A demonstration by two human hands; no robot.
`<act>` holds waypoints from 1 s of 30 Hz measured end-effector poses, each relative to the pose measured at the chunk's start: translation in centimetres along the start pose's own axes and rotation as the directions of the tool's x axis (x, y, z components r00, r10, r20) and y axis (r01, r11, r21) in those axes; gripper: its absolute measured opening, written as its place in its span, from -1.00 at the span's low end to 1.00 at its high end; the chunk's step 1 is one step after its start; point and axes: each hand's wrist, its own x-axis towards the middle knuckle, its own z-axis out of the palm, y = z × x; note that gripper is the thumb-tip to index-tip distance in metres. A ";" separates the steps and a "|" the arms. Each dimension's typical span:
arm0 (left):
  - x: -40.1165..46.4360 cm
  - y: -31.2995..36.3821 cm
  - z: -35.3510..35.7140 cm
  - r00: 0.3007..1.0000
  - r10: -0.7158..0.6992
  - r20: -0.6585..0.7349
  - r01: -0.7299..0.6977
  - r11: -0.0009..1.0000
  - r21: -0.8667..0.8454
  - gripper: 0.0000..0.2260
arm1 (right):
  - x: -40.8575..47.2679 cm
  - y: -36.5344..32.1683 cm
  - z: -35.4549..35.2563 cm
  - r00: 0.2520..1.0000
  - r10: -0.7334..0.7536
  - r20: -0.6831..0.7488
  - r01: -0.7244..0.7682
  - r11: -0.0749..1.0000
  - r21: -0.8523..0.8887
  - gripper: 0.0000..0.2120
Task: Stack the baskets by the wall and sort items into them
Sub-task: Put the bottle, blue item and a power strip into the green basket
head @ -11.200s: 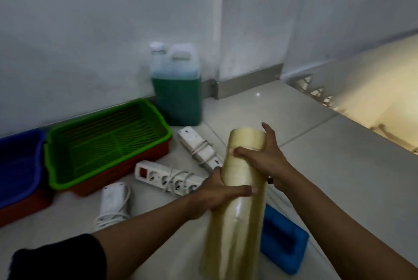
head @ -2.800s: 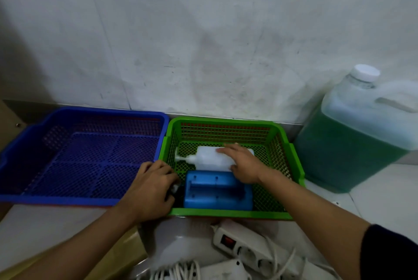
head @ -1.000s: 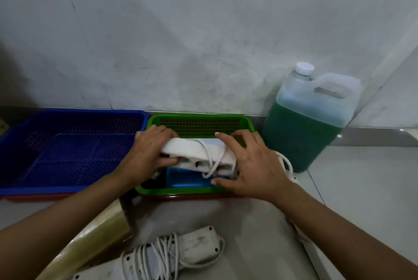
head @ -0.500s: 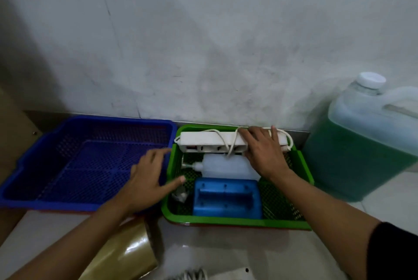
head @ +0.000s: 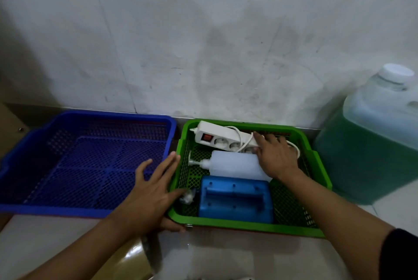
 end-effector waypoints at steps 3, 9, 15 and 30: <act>0.2 0.6 0.5 0.999 -0.003 -0.036 0.004 1.000 0.022 -0.33 | -0.4 0.0 -0.2 0.998 -0.009 0.056 0.002 0.992 0.123 -0.48; -0.1 1.0 0.5 0.998 -0.065 -0.002 0.065 0.996 -0.057 -0.30 | -1.5 -1.1 -1.3 0.971 -0.077 0.228 0.077 0.997 0.009 -0.40; -0.2 1.1 0.0 0.998 -0.042 0.042 0.045 0.997 -0.064 -0.29 | -4.0 -1.7 -2.3 0.948 -0.128 0.290 0.155 0.985 -0.070 -0.31; -1.4 -0.1 -0.2 0.982 -0.137 0.133 0.130 0.990 0.062 -0.21 | -2.8 -3.1 -1.5 0.914 -0.172 0.367 0.180 0.984 0.013 -0.22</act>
